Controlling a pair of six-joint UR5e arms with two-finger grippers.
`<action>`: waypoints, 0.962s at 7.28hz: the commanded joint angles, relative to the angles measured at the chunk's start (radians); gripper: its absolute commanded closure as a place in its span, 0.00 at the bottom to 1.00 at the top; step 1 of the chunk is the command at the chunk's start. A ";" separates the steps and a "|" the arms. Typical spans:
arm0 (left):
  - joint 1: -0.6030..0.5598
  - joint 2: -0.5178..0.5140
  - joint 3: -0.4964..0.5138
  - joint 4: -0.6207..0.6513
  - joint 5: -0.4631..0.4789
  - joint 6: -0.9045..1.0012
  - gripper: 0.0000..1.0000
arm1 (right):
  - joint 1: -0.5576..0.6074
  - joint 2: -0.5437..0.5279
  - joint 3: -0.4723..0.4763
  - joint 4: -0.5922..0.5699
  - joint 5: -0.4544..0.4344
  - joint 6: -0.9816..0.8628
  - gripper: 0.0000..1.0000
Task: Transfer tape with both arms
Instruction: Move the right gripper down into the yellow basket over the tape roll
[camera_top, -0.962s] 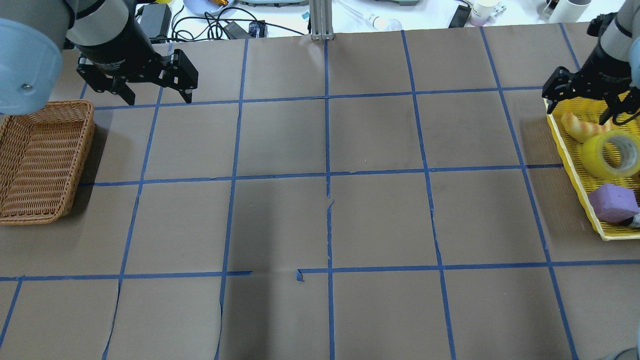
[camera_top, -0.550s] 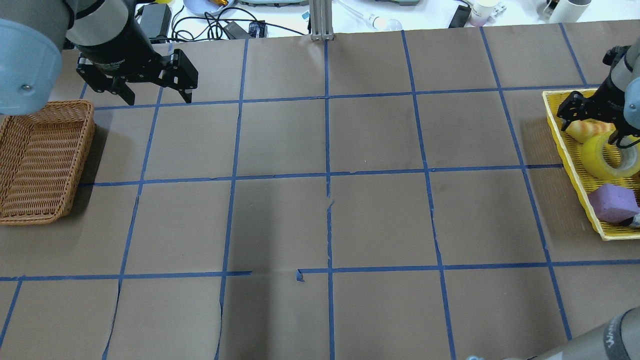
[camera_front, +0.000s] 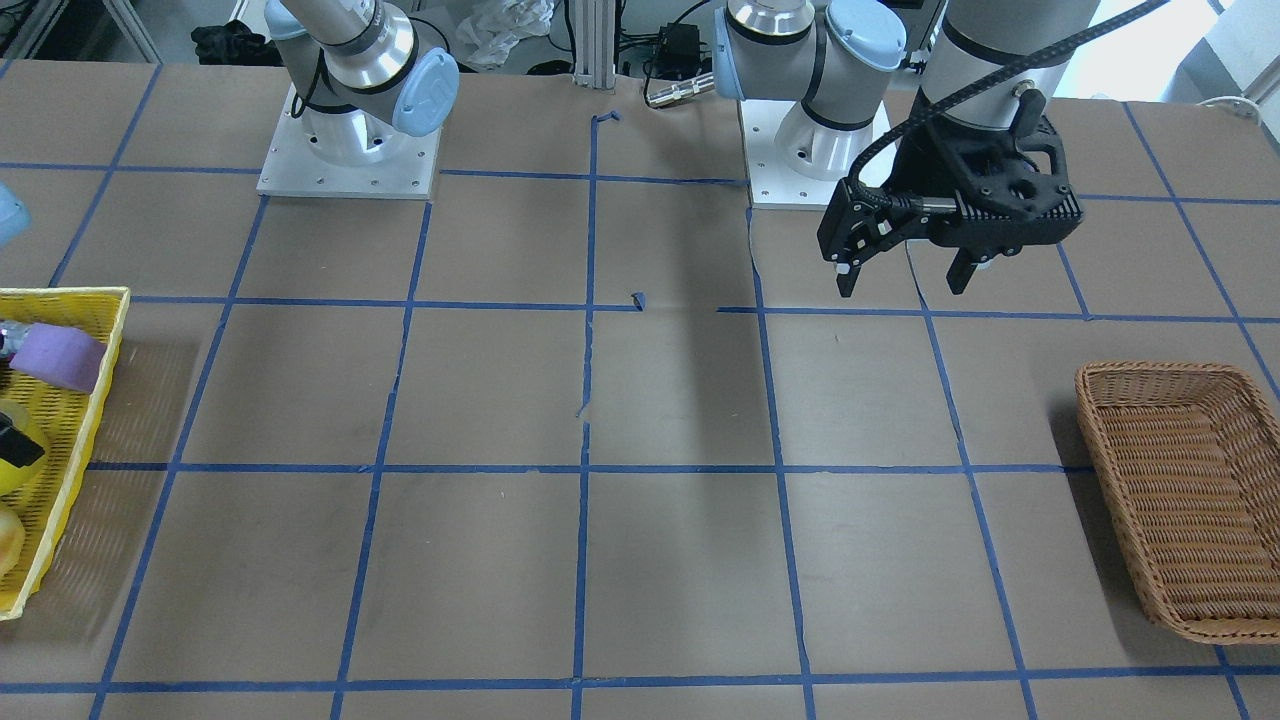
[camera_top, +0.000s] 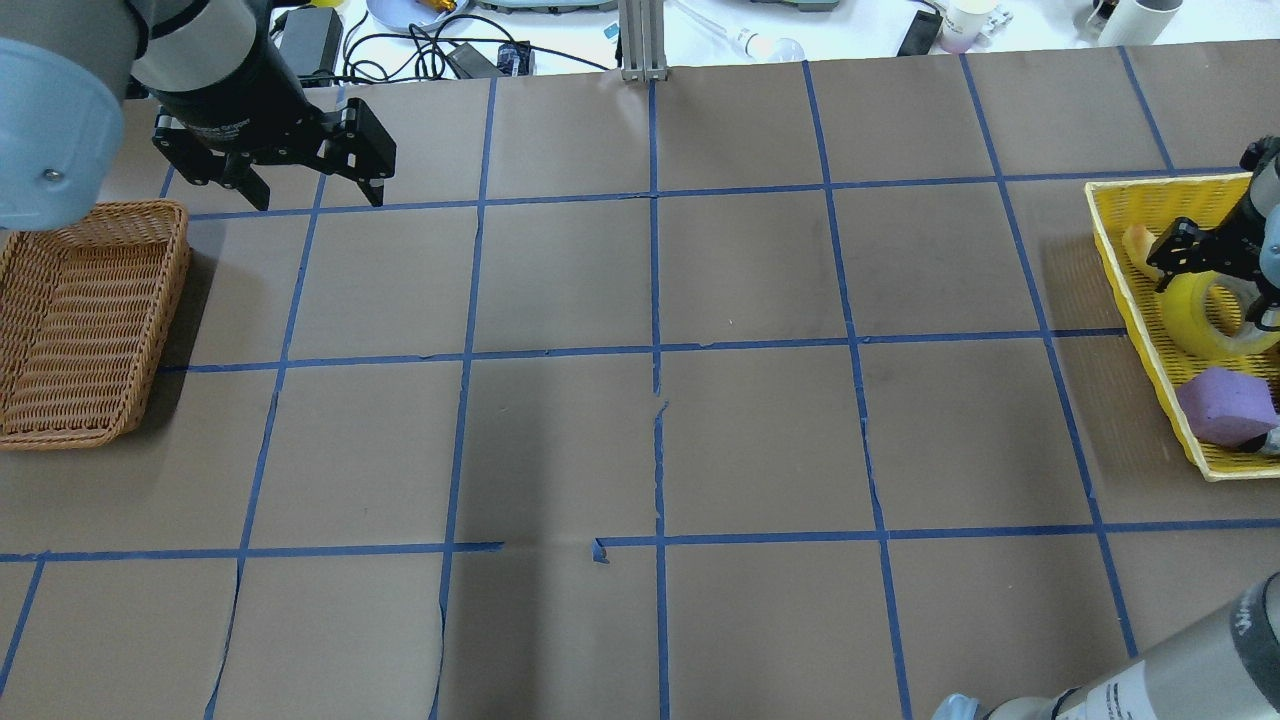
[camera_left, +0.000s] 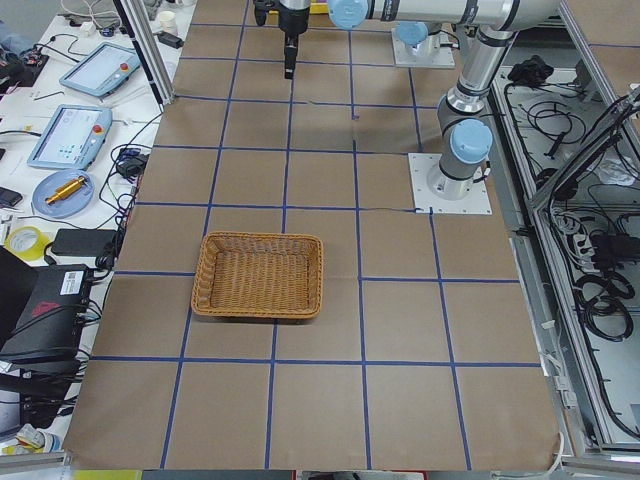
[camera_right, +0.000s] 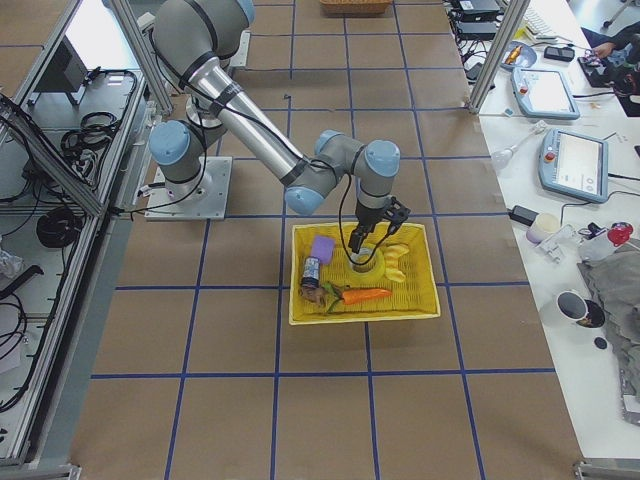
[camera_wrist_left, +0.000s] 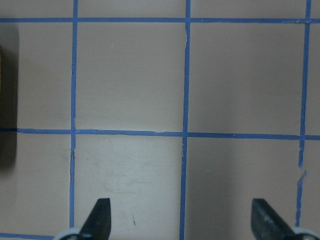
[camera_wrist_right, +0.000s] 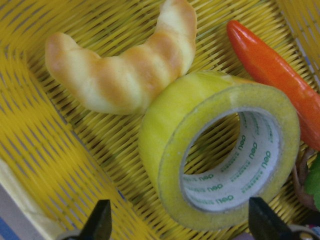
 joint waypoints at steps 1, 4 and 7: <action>0.000 -0.001 0.000 0.000 0.000 -0.001 0.00 | -0.007 0.040 -0.001 -0.063 0.001 0.000 0.31; 0.000 -0.001 0.000 0.000 0.000 0.000 0.00 | -0.007 0.033 -0.011 -0.060 0.015 -0.035 1.00; 0.000 0.001 0.000 0.000 0.000 0.000 0.00 | 0.000 -0.059 -0.076 0.051 0.046 -0.049 1.00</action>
